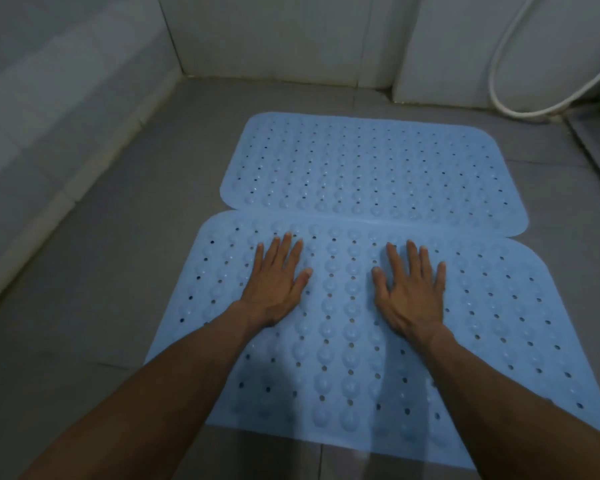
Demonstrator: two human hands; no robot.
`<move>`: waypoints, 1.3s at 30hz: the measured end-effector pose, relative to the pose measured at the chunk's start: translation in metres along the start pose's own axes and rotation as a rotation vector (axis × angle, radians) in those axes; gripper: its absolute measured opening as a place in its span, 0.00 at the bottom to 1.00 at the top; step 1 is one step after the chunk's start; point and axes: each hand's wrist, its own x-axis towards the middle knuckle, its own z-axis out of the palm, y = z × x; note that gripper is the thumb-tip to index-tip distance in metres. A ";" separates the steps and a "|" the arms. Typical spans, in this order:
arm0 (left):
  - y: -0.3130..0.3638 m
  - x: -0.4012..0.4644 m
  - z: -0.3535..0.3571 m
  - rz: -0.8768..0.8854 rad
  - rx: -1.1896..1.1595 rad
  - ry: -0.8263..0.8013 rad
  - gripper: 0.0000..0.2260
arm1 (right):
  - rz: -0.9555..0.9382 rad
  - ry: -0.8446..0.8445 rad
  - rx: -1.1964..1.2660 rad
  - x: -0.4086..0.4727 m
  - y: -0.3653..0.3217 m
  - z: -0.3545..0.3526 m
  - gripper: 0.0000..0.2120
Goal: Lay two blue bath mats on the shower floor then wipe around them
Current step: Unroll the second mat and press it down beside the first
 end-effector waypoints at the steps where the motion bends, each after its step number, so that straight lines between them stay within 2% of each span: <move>1: -0.012 0.004 -0.004 -0.031 0.013 0.030 0.29 | -0.016 -0.001 0.026 0.003 -0.014 -0.001 0.32; 6: -0.047 0.023 -0.012 -0.064 0.032 -0.001 0.30 | -0.099 -0.019 0.126 0.022 -0.085 0.001 0.29; 12: -0.048 0.046 0.001 -0.065 0.034 0.059 0.29 | -0.164 -0.045 0.131 0.052 -0.138 0.024 0.29; 20: -0.055 0.056 0.003 -0.057 -0.080 0.076 0.27 | -0.125 -0.031 0.099 0.058 -0.143 0.033 0.30; 24: -0.056 0.057 0.008 -0.044 0.004 0.131 0.29 | -0.125 -0.008 0.090 0.058 -0.143 0.038 0.32; 29: -0.059 0.060 0.012 -0.060 0.000 0.114 0.30 | -0.139 0.041 0.107 0.057 -0.144 0.040 0.35; 34: -0.058 0.059 0.011 -0.027 -0.001 0.174 0.29 | -0.136 0.011 0.136 0.059 -0.147 0.038 0.36; 39: -0.056 0.061 0.005 -0.043 -0.024 0.093 0.28 | -0.100 -0.001 0.156 0.059 -0.151 0.033 0.36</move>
